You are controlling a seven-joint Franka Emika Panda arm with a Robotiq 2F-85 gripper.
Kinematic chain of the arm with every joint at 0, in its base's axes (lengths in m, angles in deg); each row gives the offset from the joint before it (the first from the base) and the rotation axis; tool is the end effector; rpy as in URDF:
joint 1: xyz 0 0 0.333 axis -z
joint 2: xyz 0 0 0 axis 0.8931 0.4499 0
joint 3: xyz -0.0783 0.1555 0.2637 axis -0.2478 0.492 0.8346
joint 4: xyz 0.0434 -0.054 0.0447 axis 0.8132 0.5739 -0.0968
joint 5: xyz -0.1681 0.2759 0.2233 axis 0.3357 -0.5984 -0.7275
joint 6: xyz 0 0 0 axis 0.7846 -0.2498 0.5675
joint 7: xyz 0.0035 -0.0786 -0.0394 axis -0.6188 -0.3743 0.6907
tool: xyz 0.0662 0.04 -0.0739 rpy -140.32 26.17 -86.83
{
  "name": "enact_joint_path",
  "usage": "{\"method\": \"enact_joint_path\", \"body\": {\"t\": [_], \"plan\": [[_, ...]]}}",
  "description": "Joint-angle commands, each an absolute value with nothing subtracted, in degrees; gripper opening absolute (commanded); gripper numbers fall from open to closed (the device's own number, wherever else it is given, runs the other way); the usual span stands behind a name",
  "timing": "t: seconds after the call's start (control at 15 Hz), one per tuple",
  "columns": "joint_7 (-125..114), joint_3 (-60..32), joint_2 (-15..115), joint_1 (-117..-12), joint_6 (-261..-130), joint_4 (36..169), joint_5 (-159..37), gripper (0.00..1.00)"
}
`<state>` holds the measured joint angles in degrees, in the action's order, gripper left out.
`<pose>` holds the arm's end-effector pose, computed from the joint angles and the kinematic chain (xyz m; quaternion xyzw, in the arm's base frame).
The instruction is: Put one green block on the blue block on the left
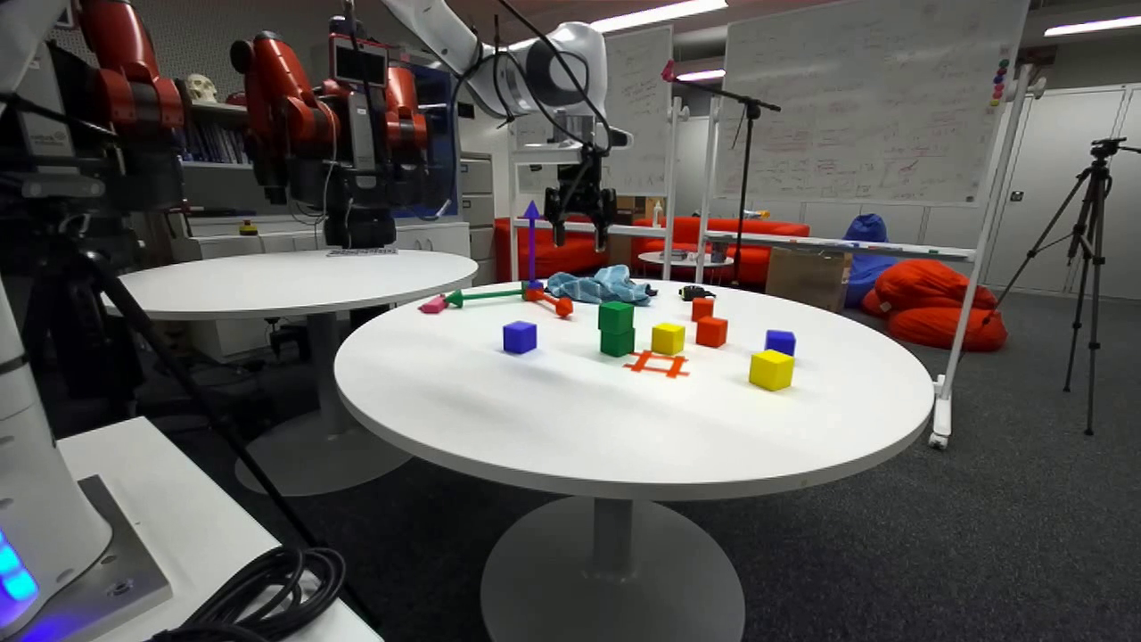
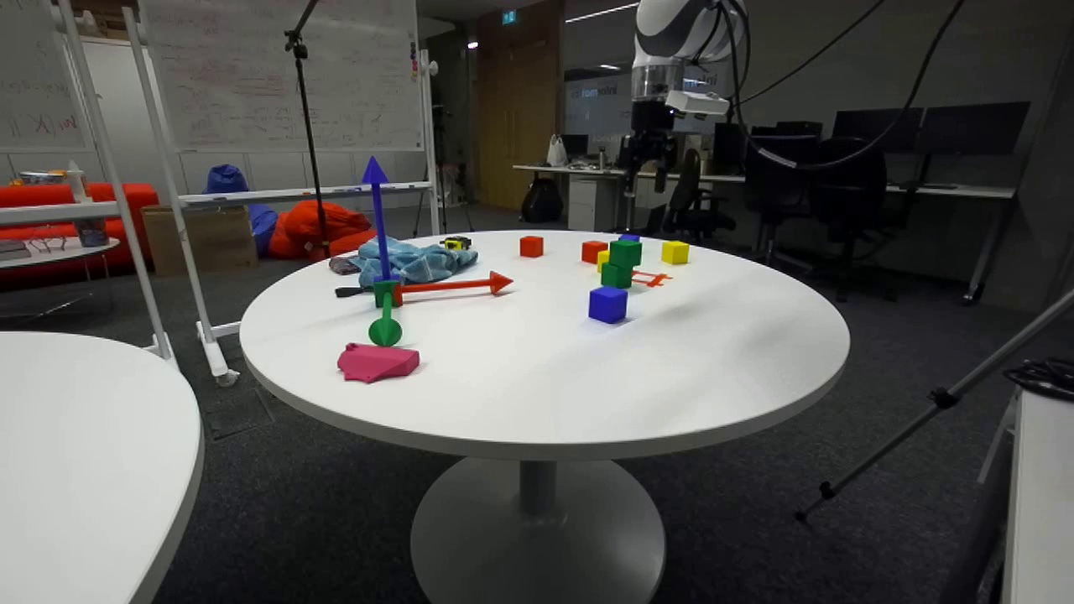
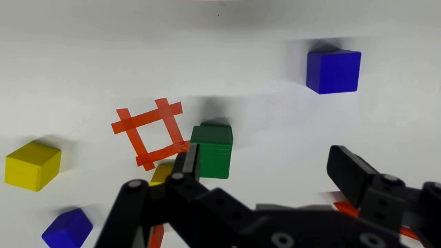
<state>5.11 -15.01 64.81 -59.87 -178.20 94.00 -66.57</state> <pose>0.7031 -0.0893 0.3671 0.9995 -0.0251 0.0176 0.0035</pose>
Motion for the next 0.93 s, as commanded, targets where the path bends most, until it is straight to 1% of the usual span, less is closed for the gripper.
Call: {"method": "enact_joint_path", "body": {"t": [0.0, 0.87], "plan": [[6.58, -13.42, 71.40, -57.14, -174.16, 86.11, -67.17, 1.00], [10.01, -12.11, 85.19, -55.27, -172.96, 68.86, -66.35, 1.00]]}}
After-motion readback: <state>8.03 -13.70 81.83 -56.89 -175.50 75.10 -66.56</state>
